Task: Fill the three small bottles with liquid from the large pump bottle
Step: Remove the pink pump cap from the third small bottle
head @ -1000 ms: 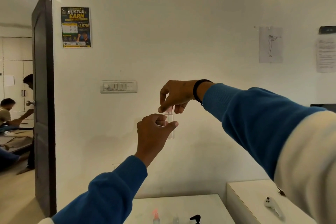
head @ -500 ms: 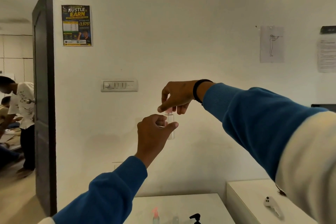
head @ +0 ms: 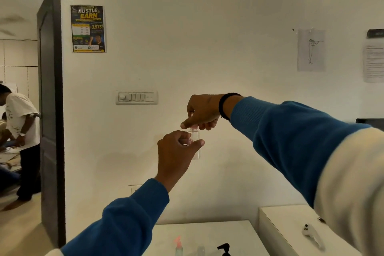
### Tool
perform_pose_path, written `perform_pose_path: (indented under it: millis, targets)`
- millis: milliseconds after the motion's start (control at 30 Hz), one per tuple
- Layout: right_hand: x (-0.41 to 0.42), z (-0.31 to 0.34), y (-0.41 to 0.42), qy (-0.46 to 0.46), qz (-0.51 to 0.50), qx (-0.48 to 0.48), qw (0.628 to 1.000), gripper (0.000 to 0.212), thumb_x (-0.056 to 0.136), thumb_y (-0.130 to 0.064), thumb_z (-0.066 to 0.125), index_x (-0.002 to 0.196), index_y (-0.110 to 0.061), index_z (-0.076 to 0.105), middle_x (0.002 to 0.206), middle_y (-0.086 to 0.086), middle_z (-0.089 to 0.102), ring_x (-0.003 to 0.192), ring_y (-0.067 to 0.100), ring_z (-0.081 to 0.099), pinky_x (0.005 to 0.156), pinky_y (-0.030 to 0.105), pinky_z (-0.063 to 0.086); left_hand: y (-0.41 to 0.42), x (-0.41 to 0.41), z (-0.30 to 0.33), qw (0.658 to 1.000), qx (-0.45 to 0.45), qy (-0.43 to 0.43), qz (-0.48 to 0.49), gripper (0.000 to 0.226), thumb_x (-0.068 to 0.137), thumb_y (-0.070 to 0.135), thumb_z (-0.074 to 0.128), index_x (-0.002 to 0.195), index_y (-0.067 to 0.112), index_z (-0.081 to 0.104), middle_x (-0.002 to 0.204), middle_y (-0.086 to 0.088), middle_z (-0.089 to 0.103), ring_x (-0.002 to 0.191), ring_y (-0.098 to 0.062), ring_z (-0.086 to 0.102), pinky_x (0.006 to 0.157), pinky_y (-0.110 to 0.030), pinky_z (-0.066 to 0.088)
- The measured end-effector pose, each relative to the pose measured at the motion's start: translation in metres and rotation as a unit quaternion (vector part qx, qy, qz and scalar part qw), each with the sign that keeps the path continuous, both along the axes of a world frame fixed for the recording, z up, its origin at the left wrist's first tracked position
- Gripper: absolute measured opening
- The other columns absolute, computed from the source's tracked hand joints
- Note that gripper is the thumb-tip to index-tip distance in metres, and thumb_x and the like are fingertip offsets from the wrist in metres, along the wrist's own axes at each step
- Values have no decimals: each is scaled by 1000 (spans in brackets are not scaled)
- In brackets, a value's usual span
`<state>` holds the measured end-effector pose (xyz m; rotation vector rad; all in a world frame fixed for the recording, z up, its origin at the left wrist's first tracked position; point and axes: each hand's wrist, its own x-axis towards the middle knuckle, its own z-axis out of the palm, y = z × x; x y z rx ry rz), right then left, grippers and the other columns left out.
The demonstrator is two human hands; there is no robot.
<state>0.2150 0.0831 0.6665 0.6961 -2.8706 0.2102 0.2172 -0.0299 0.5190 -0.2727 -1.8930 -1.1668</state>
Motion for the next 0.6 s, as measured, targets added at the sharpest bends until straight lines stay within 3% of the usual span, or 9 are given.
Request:
perform_pose_path:
  millis: [100,200,267,400,467,600]
  targets:
    - [-5,-4,0,43,2,28,999,39,96,-38,70,100,0,72,72,7,68,60,19,58,57,27,53,3,1,0,1000,1,-2,-3,32,75,45,84,89,23,65,79,15,64,67,4,59,51,-1,39]
    - [-4,-2,0,-10,21,27,999,19,93,-18,71,107,-6,69,82,6,67,71,18,60,63,27,53,3,0,-4,1000,7,-8,-5,35,74,47,83,92,21,68,79,16,65,68,3,60,51,-1,37]
    - [-1,-2,0,-31,29,22,999,19,92,-13,71,111,-13,68,93,5,68,78,16,63,69,28,56,2,-1,-5,1000,7,-11,-6,35,74,47,84,92,22,68,79,15,65,69,3,61,51,-2,38]
    - [-4,-8,0,-10,14,2,1000,40,95,-45,69,109,-8,66,85,6,70,68,18,64,64,28,56,1,0,-3,1000,12,-13,-8,31,74,46,84,88,26,64,77,19,63,70,3,61,58,-4,36]
    - [-6,-8,1,30,-2,10,1000,48,96,-49,65,100,-2,70,78,9,72,61,19,62,62,30,57,2,1,-2,1000,9,-10,-7,31,74,46,84,87,27,63,76,20,62,71,0,61,61,-6,37]
    - [-7,-5,4,10,28,-22,999,20,98,-21,66,97,-1,71,83,14,72,64,18,62,62,28,56,3,1,-2,1000,5,-7,-8,31,74,47,84,88,27,64,77,19,63,71,-1,62,58,-4,36]
